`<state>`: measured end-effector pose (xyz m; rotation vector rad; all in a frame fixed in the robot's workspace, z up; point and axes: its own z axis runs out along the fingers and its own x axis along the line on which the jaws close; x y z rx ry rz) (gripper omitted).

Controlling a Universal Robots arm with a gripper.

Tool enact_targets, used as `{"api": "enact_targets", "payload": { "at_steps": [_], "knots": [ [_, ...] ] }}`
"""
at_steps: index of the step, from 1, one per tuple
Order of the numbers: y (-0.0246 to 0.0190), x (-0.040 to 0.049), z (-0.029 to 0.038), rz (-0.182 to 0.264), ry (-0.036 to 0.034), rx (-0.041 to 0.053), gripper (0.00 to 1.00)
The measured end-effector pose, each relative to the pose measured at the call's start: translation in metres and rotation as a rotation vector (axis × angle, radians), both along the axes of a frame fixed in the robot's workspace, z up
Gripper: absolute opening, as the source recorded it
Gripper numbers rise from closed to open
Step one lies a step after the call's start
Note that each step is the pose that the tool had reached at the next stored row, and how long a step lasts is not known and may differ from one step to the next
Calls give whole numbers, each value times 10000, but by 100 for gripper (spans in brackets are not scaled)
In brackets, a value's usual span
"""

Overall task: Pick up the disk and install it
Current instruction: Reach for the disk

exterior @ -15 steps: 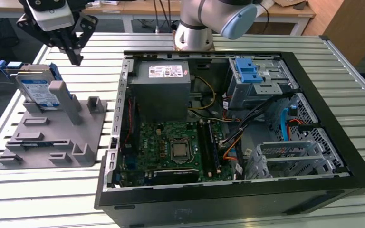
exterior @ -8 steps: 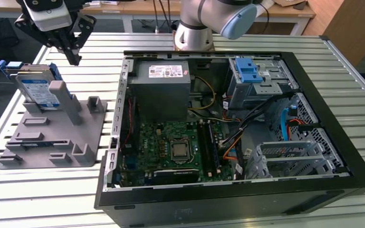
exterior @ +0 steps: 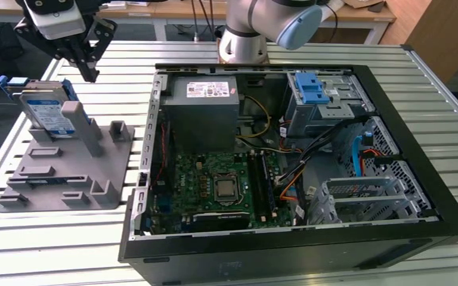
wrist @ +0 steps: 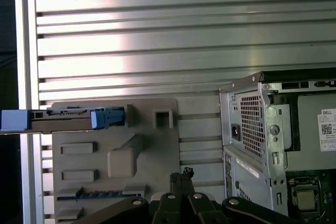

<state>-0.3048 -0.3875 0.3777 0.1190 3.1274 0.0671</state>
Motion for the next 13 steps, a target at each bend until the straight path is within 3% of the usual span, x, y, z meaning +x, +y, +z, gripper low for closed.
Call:
{"api": "enact_targets", "payload": {
  "at_steps": [13],
  "knots": [
    [0, -35, -3, 0, 0, -1, 11]
  ]
}}
